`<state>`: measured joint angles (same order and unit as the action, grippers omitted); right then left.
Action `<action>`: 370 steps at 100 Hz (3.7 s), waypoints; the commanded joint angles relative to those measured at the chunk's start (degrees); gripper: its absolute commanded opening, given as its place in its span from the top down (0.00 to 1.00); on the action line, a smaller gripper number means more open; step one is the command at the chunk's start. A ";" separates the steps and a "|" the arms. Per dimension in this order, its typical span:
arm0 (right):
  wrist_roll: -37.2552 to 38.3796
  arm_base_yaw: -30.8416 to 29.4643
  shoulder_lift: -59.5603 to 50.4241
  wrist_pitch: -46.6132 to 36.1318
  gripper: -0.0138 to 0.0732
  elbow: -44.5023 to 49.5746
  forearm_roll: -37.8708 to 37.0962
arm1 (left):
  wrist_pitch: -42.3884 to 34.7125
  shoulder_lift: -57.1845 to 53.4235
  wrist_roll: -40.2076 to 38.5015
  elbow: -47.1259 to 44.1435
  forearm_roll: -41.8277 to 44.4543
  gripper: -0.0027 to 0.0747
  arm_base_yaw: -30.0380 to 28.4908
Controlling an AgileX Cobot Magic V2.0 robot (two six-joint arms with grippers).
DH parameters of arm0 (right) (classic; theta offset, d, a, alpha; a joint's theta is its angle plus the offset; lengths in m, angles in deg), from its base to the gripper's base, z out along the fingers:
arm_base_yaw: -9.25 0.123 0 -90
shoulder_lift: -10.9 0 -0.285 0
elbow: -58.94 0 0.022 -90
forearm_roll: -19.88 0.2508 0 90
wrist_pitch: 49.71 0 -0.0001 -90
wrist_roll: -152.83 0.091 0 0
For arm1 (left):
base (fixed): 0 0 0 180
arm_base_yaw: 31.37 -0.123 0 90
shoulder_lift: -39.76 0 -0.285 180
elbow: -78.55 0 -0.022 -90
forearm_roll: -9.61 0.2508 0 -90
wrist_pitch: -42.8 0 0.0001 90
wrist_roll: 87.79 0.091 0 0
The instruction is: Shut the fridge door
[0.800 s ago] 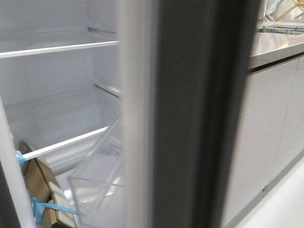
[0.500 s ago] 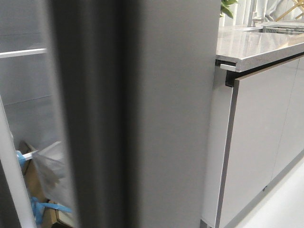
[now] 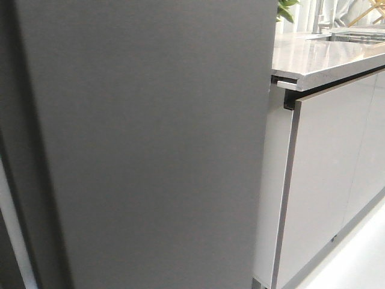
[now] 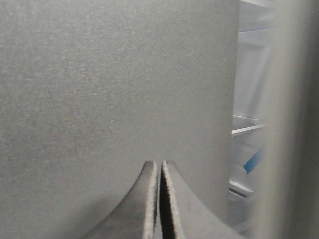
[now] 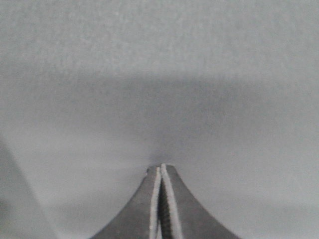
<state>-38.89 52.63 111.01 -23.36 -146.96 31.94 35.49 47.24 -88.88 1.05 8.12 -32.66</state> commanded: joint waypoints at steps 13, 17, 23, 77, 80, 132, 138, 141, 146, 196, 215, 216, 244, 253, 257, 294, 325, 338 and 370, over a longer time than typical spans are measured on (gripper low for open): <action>-0.76 -0.16 8.03 -7.71 0.89 -9.38 0.23 | -4.15 -0.59 -0.25 -2.01 -0.23 0.99 0.26; -0.76 -0.16 9.39 -7.71 0.89 -10.45 0.23 | -4.15 -0.59 -0.25 -2.01 -0.23 0.99 0.26; -0.76 -0.28 10.84 -7.24 0.89 -11.41 0.23 | -4.15 -0.59 -0.25 -2.01 -0.23 0.99 0.26; -0.76 -3.30 -0.45 5.94 0.89 -11.57 -6.30 | -4.15 -0.59 -0.25 -2.01 -0.23 0.99 0.26; -0.65 -3.83 -1.70 6.65 0.89 -11.45 -6.76 | -4.15 -0.59 -0.25 -2.01 -0.23 0.99 0.26; 7.74 -13.56 -35.50 17.99 0.89 7.22 -22.22 | -4.15 -0.59 -0.25 -2.01 -0.23 0.99 0.26; 10.49 -13.56 -41.40 18.46 0.89 12.58 -25.08 | -4.15 -0.59 -0.25 -2.01 -0.23 0.99 0.26; 11.72 -13.56 -44.06 18.60 0.89 14.92 -26.44 | -4.15 -0.59 -0.25 -2.01 -0.23 0.99 0.26; 14.08 -13.56 -48.57 19.02 0.89 18.90 -28.80 | -4.15 -0.59 -0.25 -2.01 -0.23 0.99 0.26; 21.89 -13.56 -78.81 20.87 0.89 45.68 -30.67 | -4.15 -0.59 -0.25 -2.01 -0.23 0.99 0.26; 21.89 -13.56 -79.38 21.34 0.89 47.79 -28.97 | -4.15 -0.59 -0.25 -2.01 -0.23 0.99 0.26; 21.89 -13.56 -79.38 21.35 0.89 47.93 -28.97 | -4.15 -0.59 -0.25 -2.01 -0.23 0.99 0.26; 21.89 -13.56 -79.38 22.34 0.89 48.18 -28.97 | -4.15 -0.59 -0.25 -2.01 -0.23 0.99 0.26; 21.89 -13.56 -79.38 22.34 0.89 48.18 -28.97 | -4.15 -0.59 -0.25 -2.01 -0.23 0.99 0.26; 21.89 -13.56 -79.38 22.34 0.89 48.18 -28.97 | -4.15 -0.59 -0.25 -2.01 -0.23 0.99 0.26; 21.89 -25.79 -80.34 10.58 0.89 56.89 -30.80 | -4.15 -0.59 -0.25 -2.01 -0.23 0.99 0.26; 21.89 -43.49 -89.03 -12.56 0.89 85.39 -18.73 | -4.15 -0.59 -0.25 -2.01 -0.23 0.99 0.26; 21.89 -46.83 -93.08 -16.84 0.89 94.83 -17.76 | -4.15 -0.59 -0.25 -2.01 -0.23 0.99 0.26; 21.89 -49.45 -94.14 -23.83 0.89 104.76 -18.52 | -4.15 -0.59 -0.25 -2.01 -0.23 0.99 0.26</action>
<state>-17.01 3.65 18.19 -38.78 -42.83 13.99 35.49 47.24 -88.88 1.05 8.12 -32.66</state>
